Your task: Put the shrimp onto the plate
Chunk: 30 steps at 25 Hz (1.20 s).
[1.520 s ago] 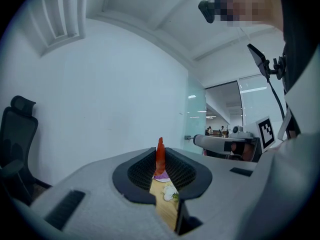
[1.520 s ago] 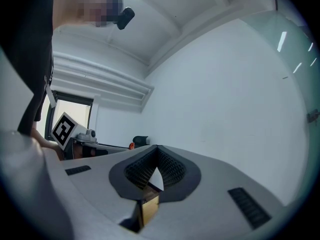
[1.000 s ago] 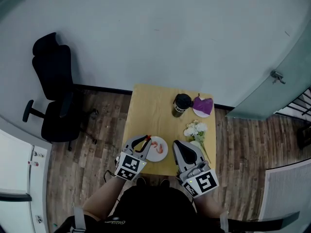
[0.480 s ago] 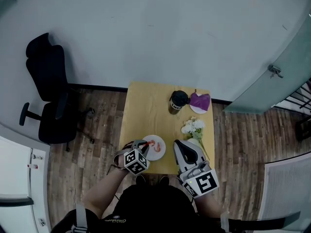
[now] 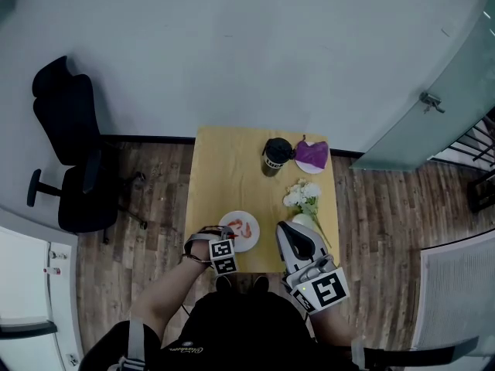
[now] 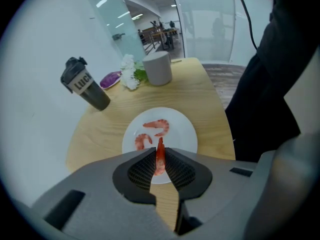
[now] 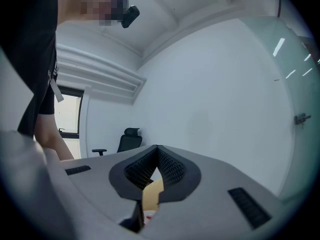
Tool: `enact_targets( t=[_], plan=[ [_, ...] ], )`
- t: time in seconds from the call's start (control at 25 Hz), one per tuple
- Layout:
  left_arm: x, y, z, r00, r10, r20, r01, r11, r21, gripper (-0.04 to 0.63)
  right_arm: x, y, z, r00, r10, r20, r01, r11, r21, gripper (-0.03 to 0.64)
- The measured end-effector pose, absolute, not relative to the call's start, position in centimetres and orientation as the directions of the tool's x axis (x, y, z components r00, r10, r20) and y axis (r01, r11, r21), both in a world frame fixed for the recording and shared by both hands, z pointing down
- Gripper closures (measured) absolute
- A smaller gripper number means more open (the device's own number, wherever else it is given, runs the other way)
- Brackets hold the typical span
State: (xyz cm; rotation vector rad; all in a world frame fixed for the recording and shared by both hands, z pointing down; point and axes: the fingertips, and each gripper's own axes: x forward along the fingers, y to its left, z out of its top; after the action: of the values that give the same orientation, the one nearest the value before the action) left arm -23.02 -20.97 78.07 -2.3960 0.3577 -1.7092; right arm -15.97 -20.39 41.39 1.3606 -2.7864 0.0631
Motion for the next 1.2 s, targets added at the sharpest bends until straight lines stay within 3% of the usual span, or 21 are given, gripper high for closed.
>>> enact_targets(
  t=[0.2, 0.48, 1.2],
  plan=[
    [-22.8, -20.6, 80.2, 0.235, -0.258, 0.937, 0.082, -0.956, -0.283, 0.54, -15.6, -20.3, 41.5, -0.607, -0.793, 0.059, -0.795, 0.606, -0.026, 0.615],
    [-22.1, -20.7, 81.2, 0.196, -0.246, 0.949, 0.179, -0.943, -0.281, 0.54, -14.7, -19.8, 41.9, -0.583, -0.81, 0.062, -0.812, 0.583, -0.032, 0.615],
    [-22.1, -21.1, 81.1, 0.199, -0.243, 0.949, 0.167, -0.946, -0.277, 0.499, -14.5, -19.9, 41.9, -0.583, -0.811, 0.056, -0.812, 0.582, -0.036, 0.615]
  ],
)
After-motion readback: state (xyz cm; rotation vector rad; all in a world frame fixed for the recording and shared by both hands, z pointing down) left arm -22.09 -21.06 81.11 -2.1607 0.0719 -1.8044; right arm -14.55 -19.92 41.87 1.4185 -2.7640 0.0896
